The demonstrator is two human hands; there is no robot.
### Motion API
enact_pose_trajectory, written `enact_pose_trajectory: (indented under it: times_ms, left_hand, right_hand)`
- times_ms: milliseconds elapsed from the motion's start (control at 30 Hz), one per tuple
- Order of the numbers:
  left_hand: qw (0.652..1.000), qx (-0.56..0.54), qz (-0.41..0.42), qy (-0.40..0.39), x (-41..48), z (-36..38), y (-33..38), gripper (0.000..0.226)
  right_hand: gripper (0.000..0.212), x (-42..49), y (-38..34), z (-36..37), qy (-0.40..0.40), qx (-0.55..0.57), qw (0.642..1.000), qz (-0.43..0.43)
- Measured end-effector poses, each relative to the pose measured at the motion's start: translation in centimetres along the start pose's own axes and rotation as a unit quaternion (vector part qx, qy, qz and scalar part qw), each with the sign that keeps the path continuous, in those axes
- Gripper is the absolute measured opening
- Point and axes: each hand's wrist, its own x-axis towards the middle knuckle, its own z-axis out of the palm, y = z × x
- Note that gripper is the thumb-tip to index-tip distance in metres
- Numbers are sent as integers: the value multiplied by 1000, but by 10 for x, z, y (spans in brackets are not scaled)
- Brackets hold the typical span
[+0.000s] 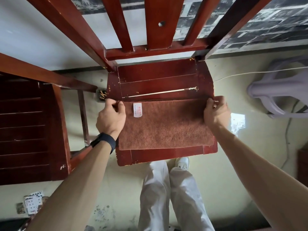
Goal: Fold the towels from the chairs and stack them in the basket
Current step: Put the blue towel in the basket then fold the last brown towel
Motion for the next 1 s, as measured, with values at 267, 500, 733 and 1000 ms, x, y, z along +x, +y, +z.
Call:
enact_pose_trajectory:
  times_ms: [267, 500, 733, 1000]
  left_hand:
    - [943, 94, 303, 104, -74, 33, -1, 39]
    - [908, 138, 384, 90, -91, 62, -4, 39]
    - [920, 214, 329, -6, -61, 58, -23, 65]
    - [897, 243, 368, -38, -35, 50, -16, 67]
  right_hand:
    - [48, -82, -8, 23, 1, -174, 933, -315]
    - [63, -98, 15, 69, -103, -273, 879, -377]
    - [66, -75, 21, 57, -45, -271, 901, -335]
    - [61, -28, 48, 22, -13, -269, 941, -204]
